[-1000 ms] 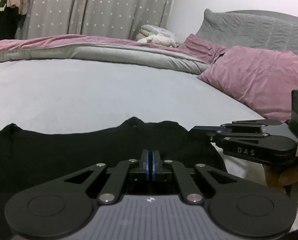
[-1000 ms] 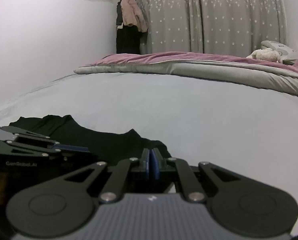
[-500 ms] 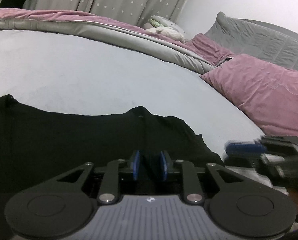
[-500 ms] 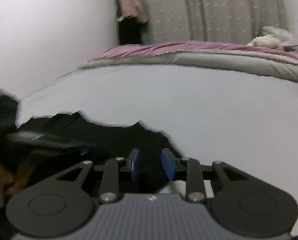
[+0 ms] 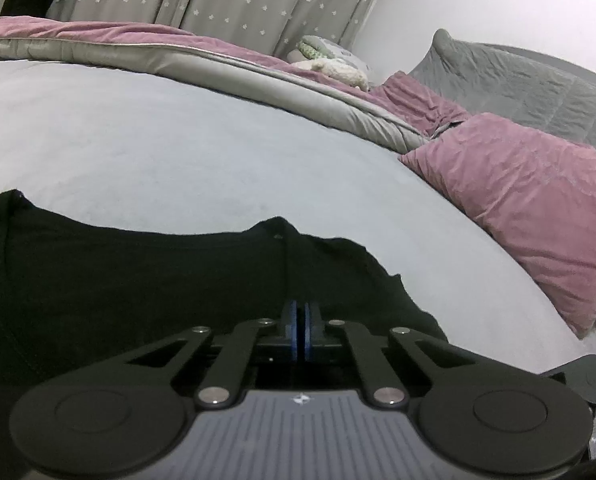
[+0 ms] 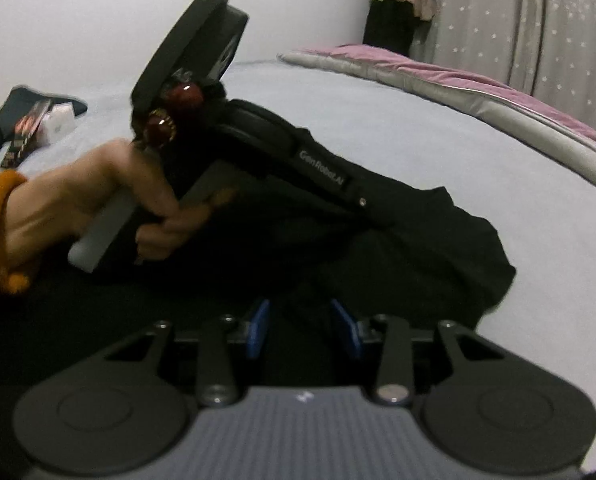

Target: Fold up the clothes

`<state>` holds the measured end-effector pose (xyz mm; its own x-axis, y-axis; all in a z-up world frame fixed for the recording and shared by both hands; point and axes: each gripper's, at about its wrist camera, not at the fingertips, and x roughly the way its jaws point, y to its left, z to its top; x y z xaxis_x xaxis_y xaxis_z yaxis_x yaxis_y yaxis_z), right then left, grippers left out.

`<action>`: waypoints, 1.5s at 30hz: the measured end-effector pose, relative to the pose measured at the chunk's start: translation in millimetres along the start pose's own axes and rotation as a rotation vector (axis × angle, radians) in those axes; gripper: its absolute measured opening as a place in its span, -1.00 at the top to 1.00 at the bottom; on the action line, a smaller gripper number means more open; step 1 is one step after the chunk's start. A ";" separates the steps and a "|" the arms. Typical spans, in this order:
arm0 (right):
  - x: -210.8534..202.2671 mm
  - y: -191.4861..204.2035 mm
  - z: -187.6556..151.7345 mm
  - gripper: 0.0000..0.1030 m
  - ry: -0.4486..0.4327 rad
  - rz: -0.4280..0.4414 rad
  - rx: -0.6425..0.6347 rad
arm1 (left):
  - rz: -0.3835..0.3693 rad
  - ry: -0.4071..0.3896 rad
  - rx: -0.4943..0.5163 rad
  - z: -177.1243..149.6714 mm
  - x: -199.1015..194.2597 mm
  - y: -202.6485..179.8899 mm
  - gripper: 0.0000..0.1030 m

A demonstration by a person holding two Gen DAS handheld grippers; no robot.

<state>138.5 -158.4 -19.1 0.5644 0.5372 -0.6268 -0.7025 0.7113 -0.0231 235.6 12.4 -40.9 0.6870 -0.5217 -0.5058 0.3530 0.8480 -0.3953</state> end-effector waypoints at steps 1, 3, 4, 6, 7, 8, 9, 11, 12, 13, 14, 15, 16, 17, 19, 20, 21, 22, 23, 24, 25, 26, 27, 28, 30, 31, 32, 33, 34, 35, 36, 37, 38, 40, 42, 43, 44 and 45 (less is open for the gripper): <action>-1.0 -2.2 -0.2 0.73 -0.006 0.002 0.012 | -0.002 -0.013 -0.002 0.7 -2.0 -0.1 0.96; -5.9 -7.9 -0.4 0.83 -0.020 0.003 0.039 | -0.003 -0.030 -0.002 2.3 -5.5 -0.2 0.96; -10.7 -11.3 0.1 0.83 -0.034 0.013 0.056 | 0.001 -0.031 -0.004 3.0 -6.1 -0.2 0.96; -21.9 -17.9 1.5 0.83 -0.063 0.041 0.089 | 0.011 -0.033 -0.006 4.4 -7.2 -0.3 0.95; -26.7 -20.2 2.1 0.83 -0.072 0.052 0.098 | 0.016 -0.033 -0.007 5.0 -7.6 -0.3 0.95; -30.4 -22.0 2.3 0.83 -0.075 0.067 0.109 | 0.029 -0.030 -0.003 4.6 -6.8 -1.0 0.94; -31.6 -23.2 2.3 0.82 -0.069 0.083 0.120 | 0.041 -0.027 0.001 4.4 -6.2 -1.6 0.93; -27.4 -21.9 1.1 0.72 -0.027 0.113 0.127 | 0.062 -0.026 0.003 5.0 -6.7 -2.1 0.88; -22.9 -19.3 0.2 0.67 0.004 0.121 0.117 | 0.072 -0.027 0.003 5.5 -7.2 -2.4 0.85; -18.1 -16.3 -0.7 0.59 0.035 0.125 0.102 | 0.073 -0.038 0.001 6.8 -10.2 -2.6 0.80; -16.9 -14.7 -1.1 0.55 0.045 0.130 0.094 | 0.072 -0.051 0.000 8.5 -14.1 -3.1 0.76; -17.5 -13.9 -1.3 0.46 0.045 0.136 0.088 | 0.067 -0.064 0.001 10.1 -17.8 -3.8 0.73; -21.1 -15.9 -0.8 0.40 0.034 0.141 0.098 | 0.060 -0.075 0.002 11.7 -21.4 -4.6 0.68; -26.0 -19.1 0.0 0.29 0.018 0.147 0.115 | 0.046 -0.081 0.008 12.6 -24.0 -5.8 0.66; -38.3 -29.1 0.8 0.22 -0.034 0.135 0.154 | 0.013 -0.084 0.024 13.4 -27.3 -9.1 0.66; -43.3 -37.8 0.6 0.22 -0.053 0.110 0.188 | -0.006 -0.079 0.035 12.7 -27.4 -10.8 0.66; -47.5 -47.6 0.1 0.22 -0.069 0.078 0.226 | -0.034 -0.067 0.049 11.5 -26.2 -12.6 0.66; -51.8 -57.4 -0.4 0.22 -0.085 0.046 0.265 | -0.061 -0.055 0.064 10.2 -25.1 -14.5 0.66; -56.0 -67.2 -0.9 0.22 -0.101 0.014 0.303 | -0.090 -0.043 0.079 8.9 -24.0 -16.5 0.66; -60.2 -77.0 -1.3 0.22 -0.117 -0.018 0.341 | -0.126 -0.032 0.095 7.1 -22.5 -19.8 0.66; -61.9 -87.8 -1.2 0.22 -0.126 -0.044 0.379 | -0.161 -0.020 0.112 5.4 -21.0 -23.2 0.66; -60.4 -99.5 -1.1 0.22 -0.133 -0.065 0.419 | -0.196 -0.009 0.128 3.5 -19.4 -26.6 0.66; -57.3 -110.4 0.0 0.23 -0.138 -0.074 0.451 | -0.218 0.007 0.147 0.6 -17.1 -30.6 0.66; -52.3 -118.9 0.5 0.23 -0.133 -0.079 0.473 | -0.240 0.022 0.165 -2.3 -14.9 -34.7 0.66; -40.0 -132.1 0.5 0.23 -0.110 -0.095 0.496 | -0.284 0.054 0.201 -8.1 -10.2 -42.6 0.66; -33.8 -135.1 0.6 0.23 -0.095 -0.108 0.495 | -0.291 0.072 0.216 -10.8 -7.3 -45.4 0.66; -28.1 -137.1 0.6 0.23 -0.082 -0.119 0.493 | -0.293 0.087 0.229 -13.6 -5.0 -47.7 0.66; -22.4 -139.2 0.6 0.23 -0.069 -0.130 0.491 | -0.295 0.102 0.242 -16.3 -2.7 -50.0 0.66; -16.7 -141.3 0.6 0.24 -0.055 -0.142 0.490 | -0.296 0.113 0.251 -18.0 -1.3 -51.8 0.66; -13.0 -142.9 0.1 0.24 -0.054 -0.144 0.490 | -0.298 0.122 0.255 -19.3 -0.8 -52.5 0.66; -10.2 -144.2 -0.7 0.24 -0.059 -0.142 0.492 | -0.303 0.131 0.257 -20.3 -0.5 -52.5 0.66; -9.5 -142.3 -2.4 0.24 -0.064 -0.140 0.492 | -0.306 0.140 0.256 -21.5 0.0 -52.5 0.66; -5.5 -141.2 -4.3 0.24 -0.066 -0.140 0.488 | -0.310 0.149 0.256 -22.6 0.5 -52.6 0.67; 4.9 -141.3 -6.4 0.24 -0.066 -0.143 0.476 | -0.314 0.170 0.256 -25.8 1.3 -53.1 0.66; 12.9 -141.1 -4.7 0.30 -0.068 -0.154 0.461 | -0.314 0.185 0.261 -28.1 2.7 -53.6 0.67; 16.9 -141.1 -3.1 0.44 -0.069 -0.160 0.453 | -0.315 0.188 0.263 -28.8 2.9 -53.8 0.66; 21.3 -141.4 -1.4 0.57 -0.070 -0.163 0.446 | -0.316 0.191 0.264 -29.7 2.5 -53.7 0.66; 22.8 -141.1 -0.3 0.87 -0.079 -0.171 0.441 | -0.318 0.194 0.263 -30.1 2.8 -53.6 0.66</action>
<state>250.4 -246.7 -30.3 0.6988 0.4165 -0.5816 -0.3558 0.9077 0.2224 199.5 -37.3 -44.3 0.3956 -0.7468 -0.5347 0.6940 0.6243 -0.3585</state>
